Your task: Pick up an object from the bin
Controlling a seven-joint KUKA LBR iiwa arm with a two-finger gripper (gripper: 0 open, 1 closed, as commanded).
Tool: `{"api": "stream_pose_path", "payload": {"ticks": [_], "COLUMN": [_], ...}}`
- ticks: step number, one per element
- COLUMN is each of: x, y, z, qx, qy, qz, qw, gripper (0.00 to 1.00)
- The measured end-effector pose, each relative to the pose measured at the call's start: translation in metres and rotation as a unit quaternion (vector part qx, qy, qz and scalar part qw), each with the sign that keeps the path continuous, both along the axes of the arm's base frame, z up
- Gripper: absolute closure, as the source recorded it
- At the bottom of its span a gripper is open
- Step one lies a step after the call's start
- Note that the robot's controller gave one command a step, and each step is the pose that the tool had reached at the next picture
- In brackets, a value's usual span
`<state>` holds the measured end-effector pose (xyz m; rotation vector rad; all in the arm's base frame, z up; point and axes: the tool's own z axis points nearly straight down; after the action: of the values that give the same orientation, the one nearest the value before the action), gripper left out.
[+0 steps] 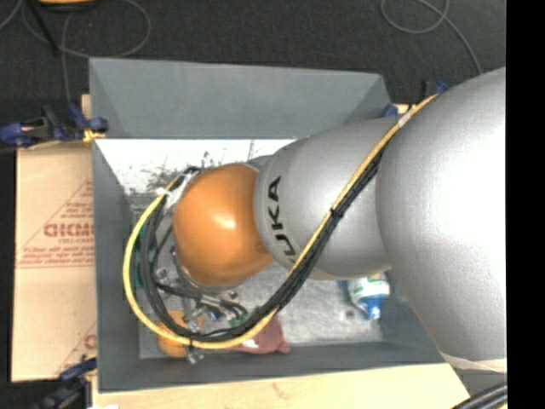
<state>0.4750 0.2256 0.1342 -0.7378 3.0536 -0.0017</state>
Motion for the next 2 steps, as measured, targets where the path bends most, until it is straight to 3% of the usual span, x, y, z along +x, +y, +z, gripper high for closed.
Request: {"api": "stream_pose_path", "payload": {"ticks": [1, 2], "x": [0.007, 0.008], "y": [-0.014, -0.001], "z": [-0.059, -0.057], "qx": [0.006, 0.006], "qy": [-0.0078, -0.0136], "qz": [-0.105, 0.011], "qw": [0.9944, 0.9998], "gripper": [0.00, 1.00]}}
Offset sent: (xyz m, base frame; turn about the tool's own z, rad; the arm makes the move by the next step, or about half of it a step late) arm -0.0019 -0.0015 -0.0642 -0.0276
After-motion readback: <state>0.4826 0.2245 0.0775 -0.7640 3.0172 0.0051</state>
